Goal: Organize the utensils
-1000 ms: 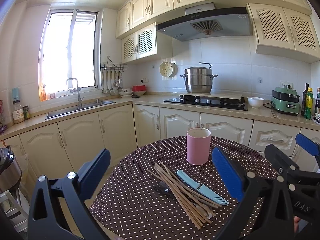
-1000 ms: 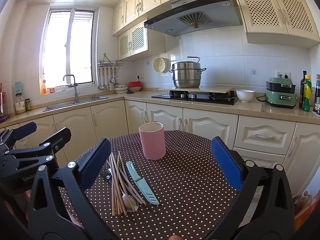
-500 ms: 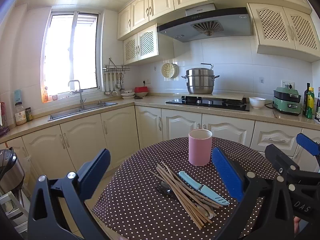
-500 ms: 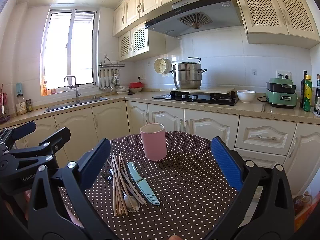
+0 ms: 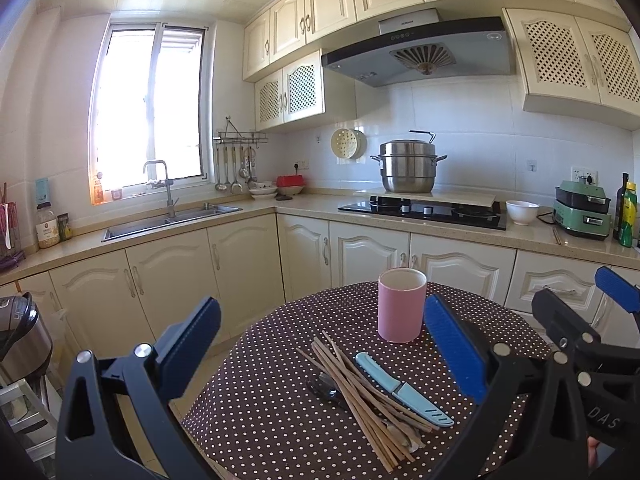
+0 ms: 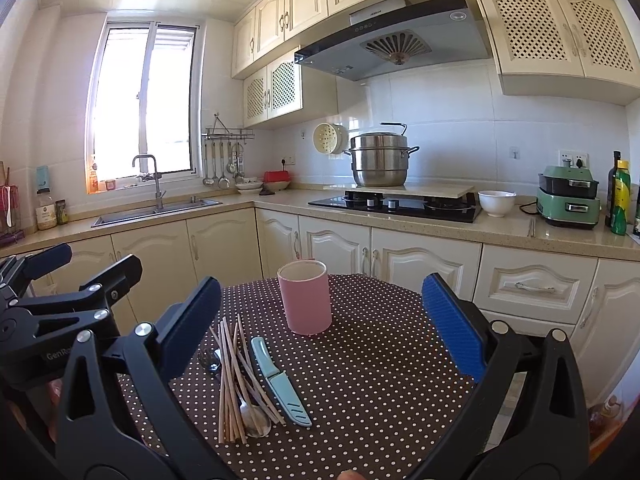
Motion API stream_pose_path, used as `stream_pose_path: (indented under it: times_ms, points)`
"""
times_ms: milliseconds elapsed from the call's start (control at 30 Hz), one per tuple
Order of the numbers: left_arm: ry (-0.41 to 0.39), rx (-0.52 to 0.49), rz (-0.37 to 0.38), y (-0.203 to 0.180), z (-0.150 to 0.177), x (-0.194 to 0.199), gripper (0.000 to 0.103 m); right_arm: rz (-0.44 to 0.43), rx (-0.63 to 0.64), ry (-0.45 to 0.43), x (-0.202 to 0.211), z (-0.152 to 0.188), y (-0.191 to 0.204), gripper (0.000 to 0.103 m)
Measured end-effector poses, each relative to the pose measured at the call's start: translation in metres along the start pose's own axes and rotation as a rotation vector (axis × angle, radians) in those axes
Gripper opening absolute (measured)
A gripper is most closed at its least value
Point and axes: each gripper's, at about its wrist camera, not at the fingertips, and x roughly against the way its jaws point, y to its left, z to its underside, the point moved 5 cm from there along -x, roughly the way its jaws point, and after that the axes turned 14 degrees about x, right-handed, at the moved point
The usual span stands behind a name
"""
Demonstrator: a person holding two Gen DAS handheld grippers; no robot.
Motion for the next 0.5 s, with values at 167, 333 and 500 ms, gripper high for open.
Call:
stream_pose_path:
  times_ms: [167, 333, 500]
  points:
    - [-0.001, 0.013, -0.029, -0.015, 0.0, -0.009, 0.099, -0.026, 0.004, -0.008, -0.012, 0.0, -0.015, 0.098]
    - [0.011, 0.009, -0.068, -0.029, 0.005, -0.022, 0.099, -0.055, 0.003, 0.004, -0.029, 0.006, -0.028, 0.098]
    - [0.07, 0.004, -0.086, -0.037, 0.014, -0.04, 0.099, -0.086, 0.01, 0.043, -0.047, 0.016, -0.038, 0.098]
